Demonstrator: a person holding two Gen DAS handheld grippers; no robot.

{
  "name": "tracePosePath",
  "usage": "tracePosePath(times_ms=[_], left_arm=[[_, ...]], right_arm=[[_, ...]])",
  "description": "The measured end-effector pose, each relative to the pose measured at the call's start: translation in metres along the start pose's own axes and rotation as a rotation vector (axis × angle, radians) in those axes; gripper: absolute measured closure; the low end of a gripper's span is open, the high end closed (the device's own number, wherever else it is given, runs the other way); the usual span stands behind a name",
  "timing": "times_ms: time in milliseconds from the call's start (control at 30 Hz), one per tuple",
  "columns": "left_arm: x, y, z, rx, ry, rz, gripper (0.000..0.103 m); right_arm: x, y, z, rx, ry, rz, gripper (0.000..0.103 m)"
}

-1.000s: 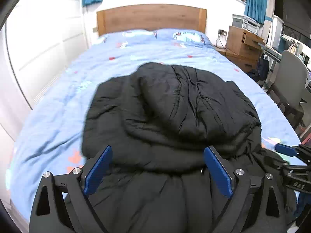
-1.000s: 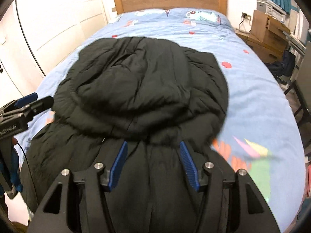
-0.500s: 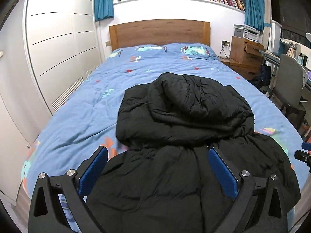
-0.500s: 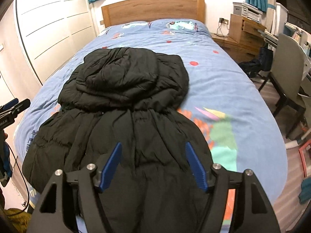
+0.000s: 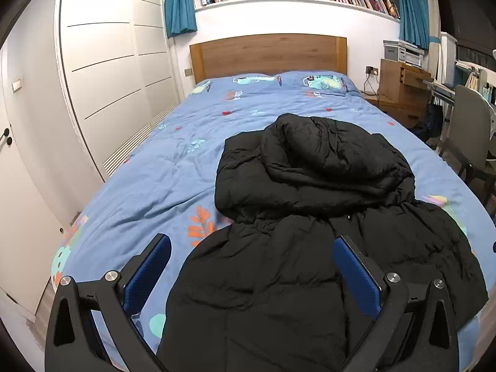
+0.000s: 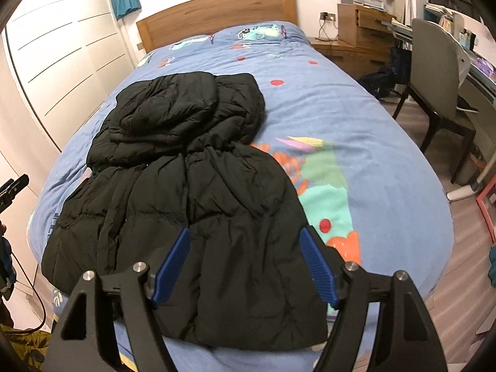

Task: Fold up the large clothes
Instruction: 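Move both tools to the long side edge of the folded jacket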

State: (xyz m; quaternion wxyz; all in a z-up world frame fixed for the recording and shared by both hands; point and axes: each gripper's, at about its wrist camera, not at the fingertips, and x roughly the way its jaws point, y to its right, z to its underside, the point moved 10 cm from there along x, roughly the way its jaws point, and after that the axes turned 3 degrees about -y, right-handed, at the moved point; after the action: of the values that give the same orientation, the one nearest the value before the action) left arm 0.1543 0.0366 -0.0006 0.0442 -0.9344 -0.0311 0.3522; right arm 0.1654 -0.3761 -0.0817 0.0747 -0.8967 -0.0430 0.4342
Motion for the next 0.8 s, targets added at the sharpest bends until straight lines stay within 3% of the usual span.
tracePosePath(times_ms=[300, 800], left_arm=[[-0.007, 0.001, 0.015, 0.016, -0.008, -0.021, 0.001], [0.015, -0.017, 0.056, 0.005, -0.107, -0.048, 0.001]], right_arm=[[-0.012, 0.020, 0.015, 0.032, 0.009, 0.016, 0.030], [-0.001, 0.045, 0.045, 0.078, -0.027, 0.044, 0.030]])
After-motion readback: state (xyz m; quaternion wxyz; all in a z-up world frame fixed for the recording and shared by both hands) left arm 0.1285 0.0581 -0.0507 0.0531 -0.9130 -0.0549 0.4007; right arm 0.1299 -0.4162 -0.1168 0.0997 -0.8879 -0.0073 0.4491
